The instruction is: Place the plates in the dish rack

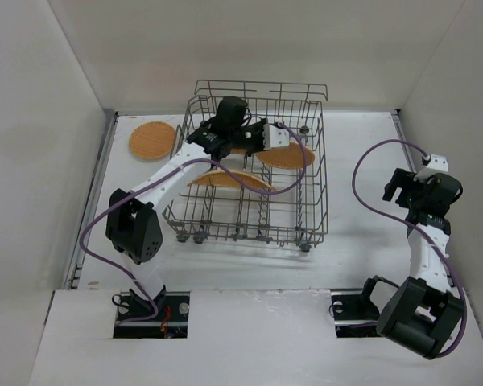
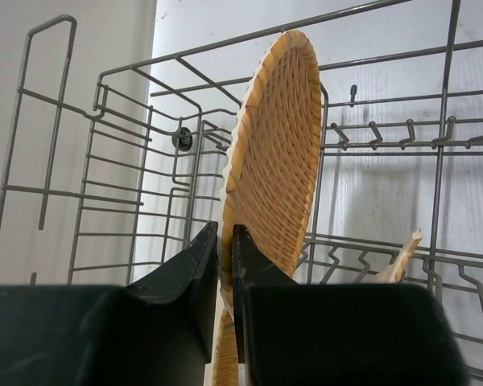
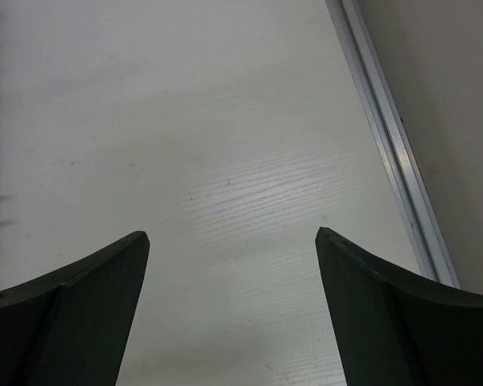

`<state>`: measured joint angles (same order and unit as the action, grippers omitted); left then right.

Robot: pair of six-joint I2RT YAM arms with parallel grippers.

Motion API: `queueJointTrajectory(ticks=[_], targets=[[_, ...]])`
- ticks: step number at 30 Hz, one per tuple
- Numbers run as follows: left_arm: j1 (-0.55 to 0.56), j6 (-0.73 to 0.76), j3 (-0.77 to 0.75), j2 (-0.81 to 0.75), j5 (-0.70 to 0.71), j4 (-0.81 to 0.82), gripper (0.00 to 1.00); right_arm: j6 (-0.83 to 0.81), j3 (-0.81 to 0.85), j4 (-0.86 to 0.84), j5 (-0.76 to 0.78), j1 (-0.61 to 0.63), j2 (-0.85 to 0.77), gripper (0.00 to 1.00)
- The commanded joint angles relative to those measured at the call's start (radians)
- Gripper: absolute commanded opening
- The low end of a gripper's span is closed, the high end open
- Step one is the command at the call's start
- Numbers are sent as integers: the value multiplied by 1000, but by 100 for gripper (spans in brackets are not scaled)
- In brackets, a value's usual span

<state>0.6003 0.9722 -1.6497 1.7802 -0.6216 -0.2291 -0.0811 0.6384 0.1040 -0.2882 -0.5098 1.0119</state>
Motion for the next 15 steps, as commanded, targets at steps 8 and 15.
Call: queueJointTrajectory(ticks=[8,15], targets=[[-10,17,-2,5,-50,63,4,14,26,-33,-6,-6,-3,90],[-15,19,-61,22,-55,51,4,17,27,-33,-9,-8,-1,90]])
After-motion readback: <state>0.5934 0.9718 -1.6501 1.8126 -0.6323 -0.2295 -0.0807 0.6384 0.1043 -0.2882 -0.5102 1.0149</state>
